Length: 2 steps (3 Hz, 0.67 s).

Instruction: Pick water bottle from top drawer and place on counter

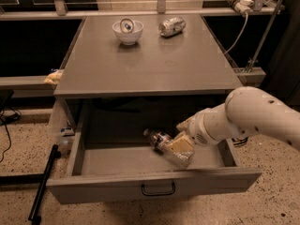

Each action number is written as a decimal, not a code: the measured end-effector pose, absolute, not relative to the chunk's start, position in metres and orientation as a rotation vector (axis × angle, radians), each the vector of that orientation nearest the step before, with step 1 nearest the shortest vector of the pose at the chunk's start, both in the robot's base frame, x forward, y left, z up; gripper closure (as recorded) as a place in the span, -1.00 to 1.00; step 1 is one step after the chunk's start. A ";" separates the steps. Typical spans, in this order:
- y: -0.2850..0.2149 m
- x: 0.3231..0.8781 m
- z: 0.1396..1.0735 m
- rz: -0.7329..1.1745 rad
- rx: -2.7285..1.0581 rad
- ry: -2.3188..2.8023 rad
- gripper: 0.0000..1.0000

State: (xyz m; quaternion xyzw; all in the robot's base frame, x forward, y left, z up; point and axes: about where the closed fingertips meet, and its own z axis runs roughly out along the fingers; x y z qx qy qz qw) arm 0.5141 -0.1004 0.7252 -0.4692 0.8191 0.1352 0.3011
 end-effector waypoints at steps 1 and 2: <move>-0.093 0.524 0.713 0.370 -1.236 2.168 -0.42; -0.089 0.535 0.699 0.366 -1.228 2.166 -0.44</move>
Offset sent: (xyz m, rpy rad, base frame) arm 0.0346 0.0143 -0.0423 0.0169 -0.0135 -0.0204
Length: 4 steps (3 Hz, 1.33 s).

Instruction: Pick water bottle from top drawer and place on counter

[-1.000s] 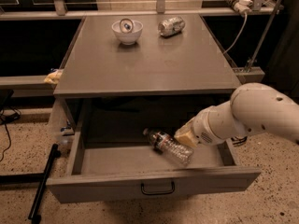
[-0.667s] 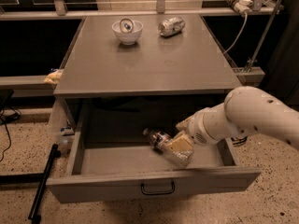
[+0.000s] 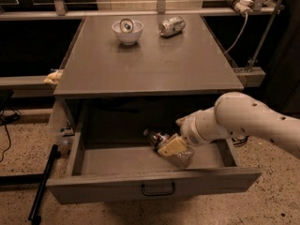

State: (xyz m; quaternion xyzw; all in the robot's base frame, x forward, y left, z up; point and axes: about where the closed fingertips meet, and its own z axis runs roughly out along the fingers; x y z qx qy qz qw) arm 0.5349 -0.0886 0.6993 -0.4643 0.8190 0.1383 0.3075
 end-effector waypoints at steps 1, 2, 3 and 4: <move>-0.084 0.543 0.686 0.348 -1.233 2.156 -0.44; -0.080 0.547 0.668 0.301 -1.261 2.128 -0.56; -0.079 0.549 0.650 0.266 -1.283 2.111 -0.52; -0.081 0.552 0.634 0.239 -1.297 2.115 -0.46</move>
Offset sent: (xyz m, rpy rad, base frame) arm 0.0183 0.0103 -0.0524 -0.0674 -0.0981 0.0278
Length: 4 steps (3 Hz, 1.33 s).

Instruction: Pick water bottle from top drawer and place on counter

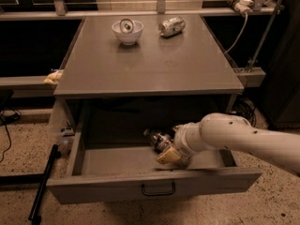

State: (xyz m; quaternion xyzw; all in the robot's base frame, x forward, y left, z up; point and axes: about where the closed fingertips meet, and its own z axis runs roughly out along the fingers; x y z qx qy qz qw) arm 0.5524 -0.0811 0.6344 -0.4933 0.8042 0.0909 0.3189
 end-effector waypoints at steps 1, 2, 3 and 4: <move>-0.084 0.556 0.621 0.215 -1.312 2.133 -0.08; -0.089 0.556 0.618 0.196 -1.334 2.170 0.39; -0.091 0.550 0.636 0.248 -1.363 2.169 0.85; -0.100 0.542 0.682 0.331 -1.428 2.086 1.00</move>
Offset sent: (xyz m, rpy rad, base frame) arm 0.0022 -0.0172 -0.0197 -0.1103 0.0739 -0.0086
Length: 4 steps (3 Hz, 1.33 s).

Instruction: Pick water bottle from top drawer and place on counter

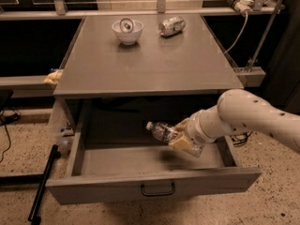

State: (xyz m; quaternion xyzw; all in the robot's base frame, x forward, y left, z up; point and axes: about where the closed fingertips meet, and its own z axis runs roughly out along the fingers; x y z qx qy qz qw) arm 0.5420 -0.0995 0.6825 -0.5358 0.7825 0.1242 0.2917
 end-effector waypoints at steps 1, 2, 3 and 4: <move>-0.121 0.543 0.746 0.366 -1.503 1.951 1.00; -0.138 0.550 0.816 0.335 -1.617 1.820 1.00; -0.140 0.537 0.886 0.337 -1.727 1.731 1.00; -0.140 0.537 0.886 0.337 -1.727 1.731 1.00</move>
Offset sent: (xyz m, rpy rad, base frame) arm -0.0313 -0.0649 0.2076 -0.0079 -0.0632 0.4617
